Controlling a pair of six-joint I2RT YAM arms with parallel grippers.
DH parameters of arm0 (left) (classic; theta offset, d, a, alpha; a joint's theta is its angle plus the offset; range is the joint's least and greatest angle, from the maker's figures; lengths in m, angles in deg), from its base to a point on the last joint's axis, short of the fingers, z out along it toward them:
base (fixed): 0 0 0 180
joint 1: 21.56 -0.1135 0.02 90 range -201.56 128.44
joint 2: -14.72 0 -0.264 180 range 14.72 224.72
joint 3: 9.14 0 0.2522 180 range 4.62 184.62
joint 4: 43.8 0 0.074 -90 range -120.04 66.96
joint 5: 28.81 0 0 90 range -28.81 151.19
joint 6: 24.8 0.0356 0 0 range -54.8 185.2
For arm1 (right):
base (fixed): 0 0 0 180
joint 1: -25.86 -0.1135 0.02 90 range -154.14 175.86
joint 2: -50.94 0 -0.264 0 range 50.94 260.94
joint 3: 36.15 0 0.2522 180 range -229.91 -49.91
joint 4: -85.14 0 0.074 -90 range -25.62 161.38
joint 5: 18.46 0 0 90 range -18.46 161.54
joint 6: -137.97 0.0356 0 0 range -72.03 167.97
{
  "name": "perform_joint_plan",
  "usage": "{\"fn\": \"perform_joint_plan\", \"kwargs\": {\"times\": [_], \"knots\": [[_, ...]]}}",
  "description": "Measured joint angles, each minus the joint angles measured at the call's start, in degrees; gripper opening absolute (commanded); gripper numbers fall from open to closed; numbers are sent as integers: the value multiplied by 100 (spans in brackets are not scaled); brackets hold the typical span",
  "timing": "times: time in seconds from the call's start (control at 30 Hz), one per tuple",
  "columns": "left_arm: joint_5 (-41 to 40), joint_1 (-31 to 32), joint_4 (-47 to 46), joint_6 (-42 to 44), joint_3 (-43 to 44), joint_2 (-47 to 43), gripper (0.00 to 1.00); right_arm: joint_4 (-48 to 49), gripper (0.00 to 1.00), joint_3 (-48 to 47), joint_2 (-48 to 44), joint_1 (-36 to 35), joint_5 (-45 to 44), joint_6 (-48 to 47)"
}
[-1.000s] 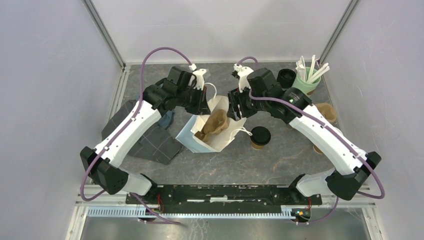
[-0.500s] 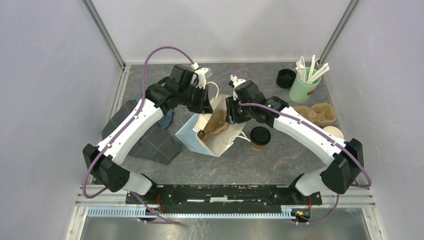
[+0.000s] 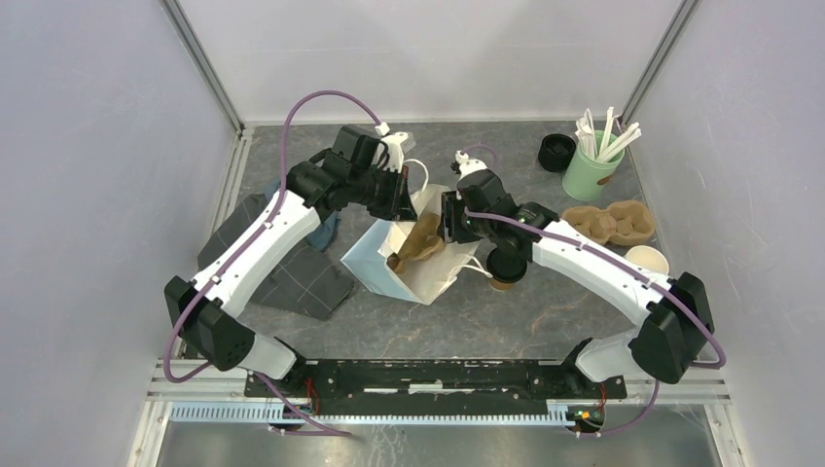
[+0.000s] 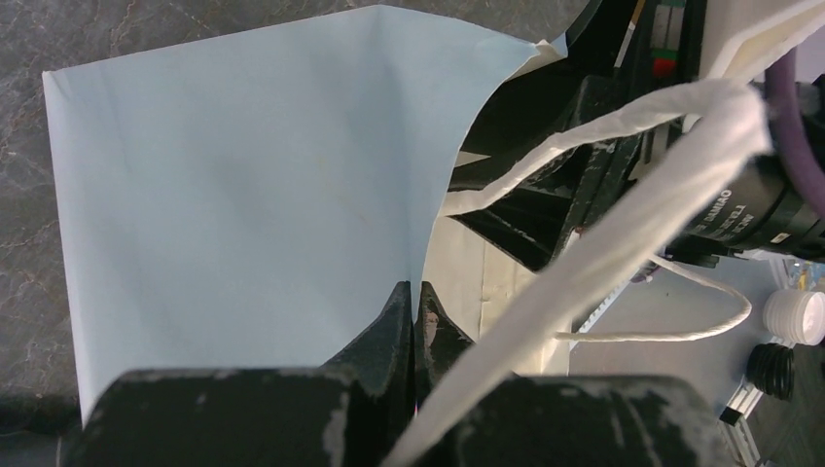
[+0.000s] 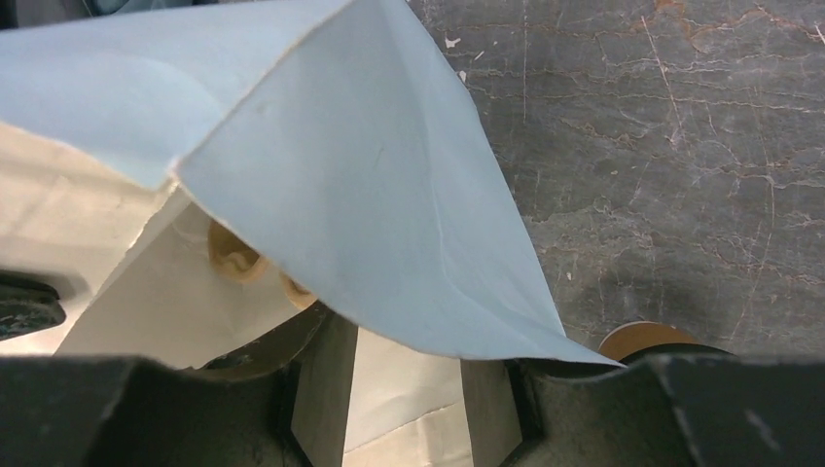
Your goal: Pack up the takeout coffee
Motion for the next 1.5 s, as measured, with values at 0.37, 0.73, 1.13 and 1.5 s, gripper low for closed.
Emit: {"fn": "perform_joint_plan", "kwargs": {"times": [0.37,0.73,1.13,1.5], "knots": [[42,-11,-33,-33,0,9,2,343,41,98,133,-238,-459,98],[105,-15,-37,-48,0,9,2,420,9,98,354,-310,-791,179],[98,-15,-70,-48,-22,-66,2,1217,0,468,-57,-348,55,-1154],[109,-15,-33,28,-35,-177,2,1676,0,800,-332,-365,1174,-4428]]}}
